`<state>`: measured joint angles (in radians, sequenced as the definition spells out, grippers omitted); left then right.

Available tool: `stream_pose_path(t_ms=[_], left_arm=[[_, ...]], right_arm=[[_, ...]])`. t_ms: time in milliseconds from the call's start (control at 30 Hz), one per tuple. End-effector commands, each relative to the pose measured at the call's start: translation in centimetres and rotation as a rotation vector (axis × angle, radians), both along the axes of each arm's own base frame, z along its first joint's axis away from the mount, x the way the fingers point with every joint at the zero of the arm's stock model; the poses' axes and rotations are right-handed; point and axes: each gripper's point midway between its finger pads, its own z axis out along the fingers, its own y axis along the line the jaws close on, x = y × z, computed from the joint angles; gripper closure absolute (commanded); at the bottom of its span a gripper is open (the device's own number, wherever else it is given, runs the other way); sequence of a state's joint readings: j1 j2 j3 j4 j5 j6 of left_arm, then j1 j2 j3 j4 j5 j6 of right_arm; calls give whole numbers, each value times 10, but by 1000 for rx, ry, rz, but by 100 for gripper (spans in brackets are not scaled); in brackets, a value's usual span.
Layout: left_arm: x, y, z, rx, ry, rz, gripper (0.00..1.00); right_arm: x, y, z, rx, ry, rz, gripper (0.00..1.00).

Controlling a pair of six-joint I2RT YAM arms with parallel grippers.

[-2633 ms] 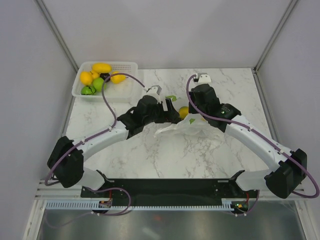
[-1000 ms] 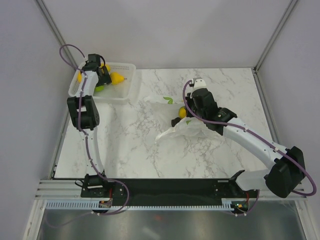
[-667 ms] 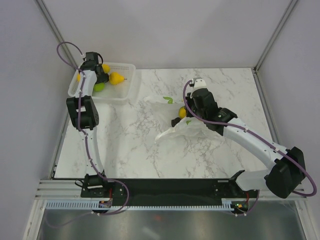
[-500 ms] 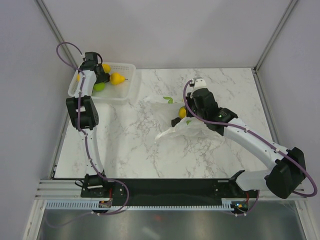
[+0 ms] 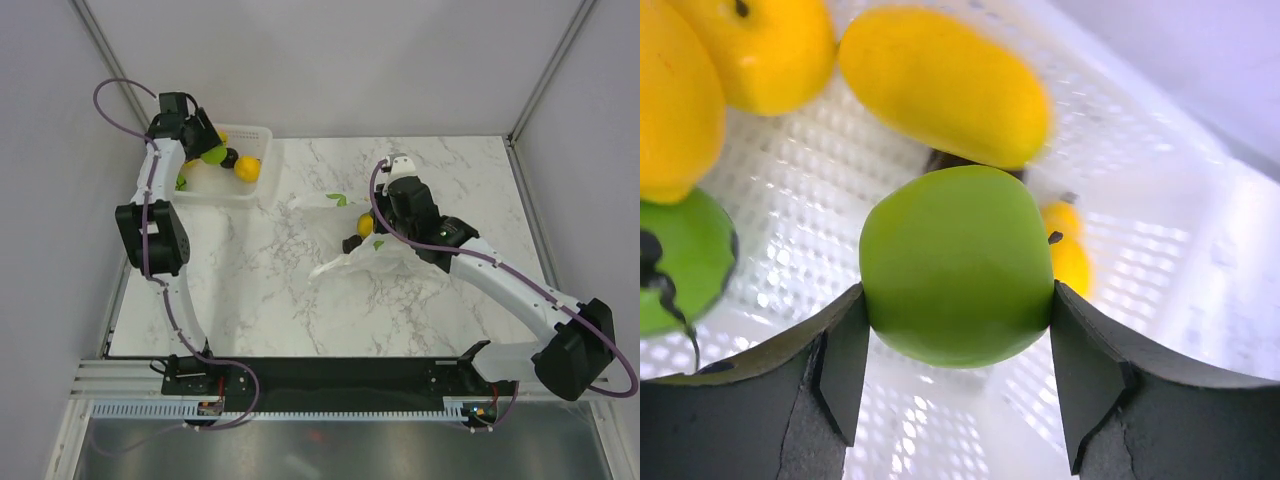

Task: Place the fake fruits into the plastic bag and tie a complex knot
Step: Pick up the fake fruit from the bin, then place the fake fruit in the plastic bag.

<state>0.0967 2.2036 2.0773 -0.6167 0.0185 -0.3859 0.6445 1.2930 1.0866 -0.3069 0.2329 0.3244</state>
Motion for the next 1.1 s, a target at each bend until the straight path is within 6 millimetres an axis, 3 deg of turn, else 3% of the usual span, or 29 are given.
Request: stream_pose_path(t_ms=[0,33,100,133,167,200,233,267,300,333,400,433,633,800,833,1067], left_arm=[[-18,-30,86,-142,-188,9,48],[-29,-37,110,-150,-242,-2,48],[-46,-51,120,-178,-266,-30,47],[-60,-66,100,-194,-225,-62,47],[-75,-77,136,-203,-327,-102,46],[-92,-84,112,-215,-288,-112,46],[-105,-111,117,-240,-312,-168,46],[-124,-123,163,-250,-458,-221,46],[-139,-133,147,-254,-435,-237,45],[-155,-158,156,-258,-463,-294,45],[-188,-180,173,-242,-523,-357,45],[-203,-203,177,-224,-544,-421,45],[-267,-241,177,-247,-615,-555,46],[-286,-269,143,-259,-576,-668,46],[-289,-279,145,-266,-593,-700,46],[-275,-312,97,-264,-492,-759,46]], right_arm=[[2,-1,17,21,-47,4,100],[2,0,18,25,-44,7,100],[2,1,19,28,-44,11,100],[2,1,18,26,-42,11,100],[1,1,18,26,-41,14,100],[2,1,20,26,-45,12,100],[2,1,19,23,-43,11,100],[2,1,19,20,-43,14,100],[3,2,20,21,-42,17,100],[2,3,19,23,-35,23,100],[3,7,19,23,-28,34,100],[3,7,18,22,-23,36,100],[2,13,18,33,-2,56,100],[2,21,20,50,17,81,100],[1,21,20,52,21,82,100],[1,19,25,69,21,59,100]])
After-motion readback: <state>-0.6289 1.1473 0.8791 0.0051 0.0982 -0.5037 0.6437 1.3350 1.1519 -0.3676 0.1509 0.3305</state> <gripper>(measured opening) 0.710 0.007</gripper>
